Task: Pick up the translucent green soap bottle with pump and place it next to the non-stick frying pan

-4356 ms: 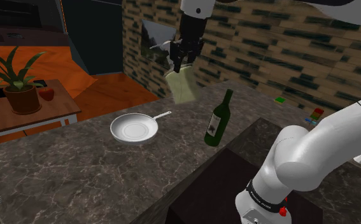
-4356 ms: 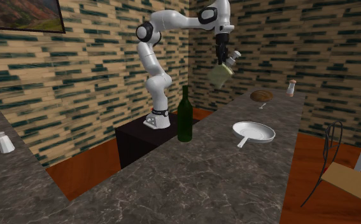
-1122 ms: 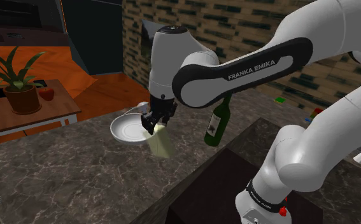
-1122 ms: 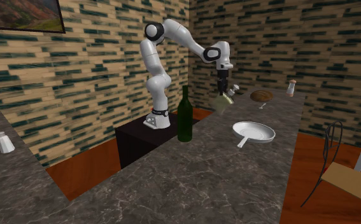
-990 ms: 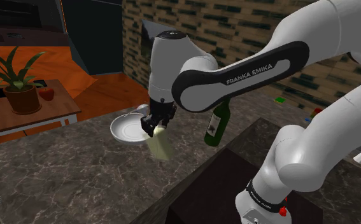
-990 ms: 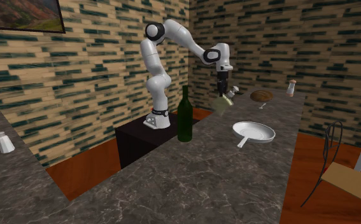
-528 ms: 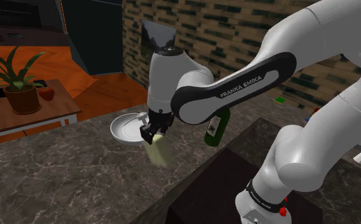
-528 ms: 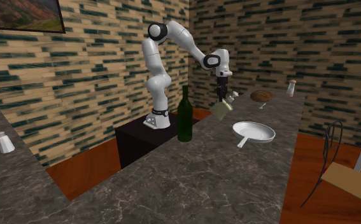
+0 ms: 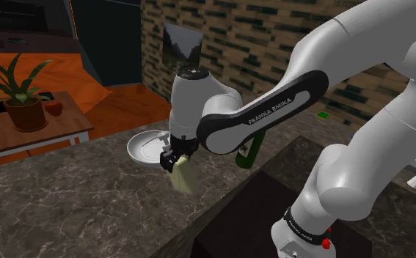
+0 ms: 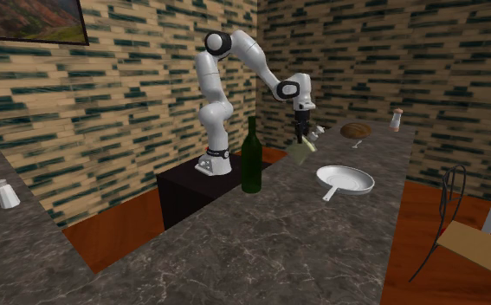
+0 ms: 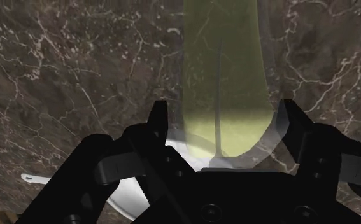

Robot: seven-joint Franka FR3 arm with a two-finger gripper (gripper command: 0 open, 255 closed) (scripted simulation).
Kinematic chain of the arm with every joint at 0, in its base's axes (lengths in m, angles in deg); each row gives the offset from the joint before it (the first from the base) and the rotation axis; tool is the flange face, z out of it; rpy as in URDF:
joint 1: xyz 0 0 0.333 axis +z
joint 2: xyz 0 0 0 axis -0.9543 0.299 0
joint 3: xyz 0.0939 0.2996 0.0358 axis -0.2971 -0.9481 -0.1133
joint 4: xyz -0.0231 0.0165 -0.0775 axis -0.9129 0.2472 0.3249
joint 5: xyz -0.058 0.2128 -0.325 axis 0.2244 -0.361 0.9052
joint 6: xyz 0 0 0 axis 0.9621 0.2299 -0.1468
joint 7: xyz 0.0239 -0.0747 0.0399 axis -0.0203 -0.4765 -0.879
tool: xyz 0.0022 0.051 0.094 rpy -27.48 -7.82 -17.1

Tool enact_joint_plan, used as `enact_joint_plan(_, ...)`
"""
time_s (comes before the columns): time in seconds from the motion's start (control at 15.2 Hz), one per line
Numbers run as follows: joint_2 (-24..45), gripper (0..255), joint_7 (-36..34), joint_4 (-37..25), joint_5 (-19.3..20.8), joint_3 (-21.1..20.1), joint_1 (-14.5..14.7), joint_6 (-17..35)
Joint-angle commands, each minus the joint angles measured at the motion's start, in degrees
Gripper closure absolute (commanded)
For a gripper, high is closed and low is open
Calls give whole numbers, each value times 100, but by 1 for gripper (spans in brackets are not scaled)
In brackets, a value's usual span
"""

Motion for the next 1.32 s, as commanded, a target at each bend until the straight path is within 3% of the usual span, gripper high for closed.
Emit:
enact_joint_plan(0.0,0,0,0,0,0,0,0,0)
enact_joint_plan(0.4,-708,0,183,-152,144,49,15,31)
enact_joint_plan(0.86,-233,0,-43,-34,471,-18,-168,597)
enact_joint_plan(1.25,-191,0,-66,-28,505,-23,-183,643)
